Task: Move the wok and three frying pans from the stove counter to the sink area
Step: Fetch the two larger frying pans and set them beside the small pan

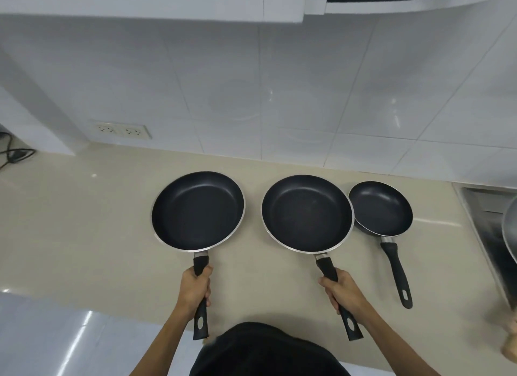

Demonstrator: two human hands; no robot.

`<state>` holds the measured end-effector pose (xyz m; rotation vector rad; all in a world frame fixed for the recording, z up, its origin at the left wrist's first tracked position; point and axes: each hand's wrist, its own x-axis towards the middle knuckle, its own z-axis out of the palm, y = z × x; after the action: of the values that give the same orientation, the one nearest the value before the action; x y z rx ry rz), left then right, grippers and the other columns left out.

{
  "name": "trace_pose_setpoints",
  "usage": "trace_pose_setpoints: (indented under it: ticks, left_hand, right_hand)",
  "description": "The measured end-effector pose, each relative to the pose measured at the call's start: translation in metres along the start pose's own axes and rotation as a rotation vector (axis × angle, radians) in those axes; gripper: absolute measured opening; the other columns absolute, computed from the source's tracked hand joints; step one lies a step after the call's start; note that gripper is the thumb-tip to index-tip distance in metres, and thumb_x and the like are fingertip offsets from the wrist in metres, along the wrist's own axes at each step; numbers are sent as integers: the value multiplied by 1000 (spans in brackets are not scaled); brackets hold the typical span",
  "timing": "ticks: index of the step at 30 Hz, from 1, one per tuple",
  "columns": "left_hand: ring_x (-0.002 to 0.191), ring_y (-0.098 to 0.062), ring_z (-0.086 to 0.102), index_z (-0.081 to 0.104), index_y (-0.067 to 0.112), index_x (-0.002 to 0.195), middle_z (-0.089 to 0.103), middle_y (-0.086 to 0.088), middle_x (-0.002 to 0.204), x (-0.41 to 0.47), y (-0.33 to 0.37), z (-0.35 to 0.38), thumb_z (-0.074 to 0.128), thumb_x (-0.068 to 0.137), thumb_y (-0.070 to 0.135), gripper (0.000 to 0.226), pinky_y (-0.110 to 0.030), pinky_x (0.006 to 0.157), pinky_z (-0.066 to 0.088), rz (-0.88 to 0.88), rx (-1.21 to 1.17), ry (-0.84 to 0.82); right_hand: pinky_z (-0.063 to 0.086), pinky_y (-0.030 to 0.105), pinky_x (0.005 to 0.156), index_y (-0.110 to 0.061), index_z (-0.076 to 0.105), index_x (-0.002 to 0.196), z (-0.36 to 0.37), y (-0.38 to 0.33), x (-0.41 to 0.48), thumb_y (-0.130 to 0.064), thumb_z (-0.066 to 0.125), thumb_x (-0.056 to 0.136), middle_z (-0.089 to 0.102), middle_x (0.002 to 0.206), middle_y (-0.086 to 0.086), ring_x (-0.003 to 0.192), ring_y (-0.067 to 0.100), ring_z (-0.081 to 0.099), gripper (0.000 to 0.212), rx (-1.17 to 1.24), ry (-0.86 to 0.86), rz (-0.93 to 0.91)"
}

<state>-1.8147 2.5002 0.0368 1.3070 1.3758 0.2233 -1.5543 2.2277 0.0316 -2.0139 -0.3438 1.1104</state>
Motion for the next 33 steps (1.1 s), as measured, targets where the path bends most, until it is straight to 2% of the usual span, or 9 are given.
trace_pose_setpoints:
  ticks: [13, 33]
  left_hand:
    - [31, -17, 42, 50, 3, 83, 46, -4, 44, 30, 2, 4, 55, 102, 18, 25, -28, 34, 42, 2, 40, -45]
    - [36, -18, 46, 53, 5, 87, 49, -6, 49, 35, -7, 33, 57, 102, 22, 24, -30, 37, 45, -1, 46, -52]
  right_hand:
    - [42, 31, 37, -3, 51, 89, 19, -8, 19, -11, 58, 98, 51, 50, 9, 33, 20, 43, 13, 42, 37, 14]
    - [46, 29, 38, -1, 52, 98, 14, -9, 25, -11, 56, 100, 52, 48, 3, 33, 16, 46, 11, 22, 61, 110]
